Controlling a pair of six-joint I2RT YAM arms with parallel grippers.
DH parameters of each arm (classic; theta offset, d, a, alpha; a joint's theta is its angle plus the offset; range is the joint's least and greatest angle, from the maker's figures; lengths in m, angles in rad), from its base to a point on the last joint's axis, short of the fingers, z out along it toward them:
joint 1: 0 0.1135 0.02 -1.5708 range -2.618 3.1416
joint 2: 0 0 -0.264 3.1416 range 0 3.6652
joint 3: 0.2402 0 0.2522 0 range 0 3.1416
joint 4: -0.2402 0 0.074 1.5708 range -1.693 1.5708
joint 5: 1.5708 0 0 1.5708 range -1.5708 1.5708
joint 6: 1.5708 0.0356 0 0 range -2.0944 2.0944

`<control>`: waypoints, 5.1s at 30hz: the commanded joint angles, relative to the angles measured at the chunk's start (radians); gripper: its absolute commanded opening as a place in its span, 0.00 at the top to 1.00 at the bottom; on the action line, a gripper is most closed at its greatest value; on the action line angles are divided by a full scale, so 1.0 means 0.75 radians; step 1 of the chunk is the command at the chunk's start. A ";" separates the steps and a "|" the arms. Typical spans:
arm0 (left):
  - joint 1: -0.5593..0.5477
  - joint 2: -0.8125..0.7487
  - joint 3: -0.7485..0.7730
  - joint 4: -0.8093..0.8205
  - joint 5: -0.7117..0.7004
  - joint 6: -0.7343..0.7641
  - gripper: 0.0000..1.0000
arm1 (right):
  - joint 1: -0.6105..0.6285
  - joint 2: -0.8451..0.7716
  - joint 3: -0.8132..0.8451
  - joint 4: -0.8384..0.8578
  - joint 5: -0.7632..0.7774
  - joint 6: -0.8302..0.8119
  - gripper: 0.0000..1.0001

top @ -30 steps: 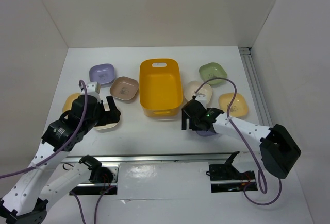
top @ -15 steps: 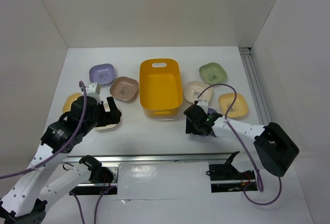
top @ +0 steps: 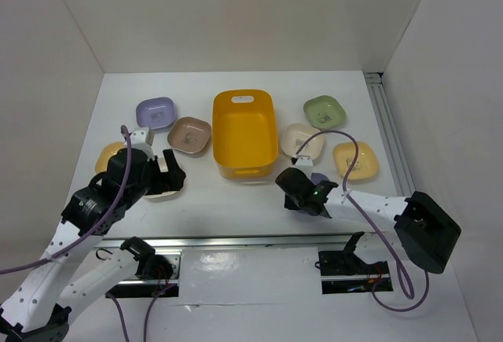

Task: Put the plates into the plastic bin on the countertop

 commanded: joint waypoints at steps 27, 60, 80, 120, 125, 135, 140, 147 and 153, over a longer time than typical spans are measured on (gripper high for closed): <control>-0.006 -0.031 -0.002 0.039 -0.011 -0.017 0.00 | 0.520 -0.139 0.988 -0.958 0.642 0.206 1.00; -0.006 -0.004 -0.002 0.026 -0.023 -0.017 0.00 | -0.151 1.284 2.183 -0.506 -0.107 -0.726 1.00; -0.006 -0.016 -0.002 0.026 -0.023 -0.017 0.00 | -0.049 1.225 2.222 -0.557 0.006 -0.687 0.37; 0.321 1.072 -0.282 0.687 0.091 -0.214 0.30 | 0.389 -0.419 0.825 -0.336 0.141 -0.486 0.00; 0.321 1.068 -0.347 0.701 0.108 -0.242 0.54 | 0.389 -0.407 0.862 -0.336 0.108 -0.474 0.00; 0.296 0.860 -0.386 0.599 0.132 -0.255 0.99 | 0.389 -0.379 0.927 -0.352 0.096 -0.435 0.00; 0.182 0.649 -0.302 0.428 0.073 -0.340 1.00 | 0.389 -0.309 0.984 -0.456 0.261 -0.390 0.00; 0.067 0.438 0.112 0.110 -0.042 -0.375 1.00 | 0.401 -0.282 1.015 -0.536 0.556 -0.325 0.00; -0.031 0.484 0.411 0.287 0.191 -0.181 1.00 | 0.401 -0.380 1.027 -0.579 0.626 -0.265 0.00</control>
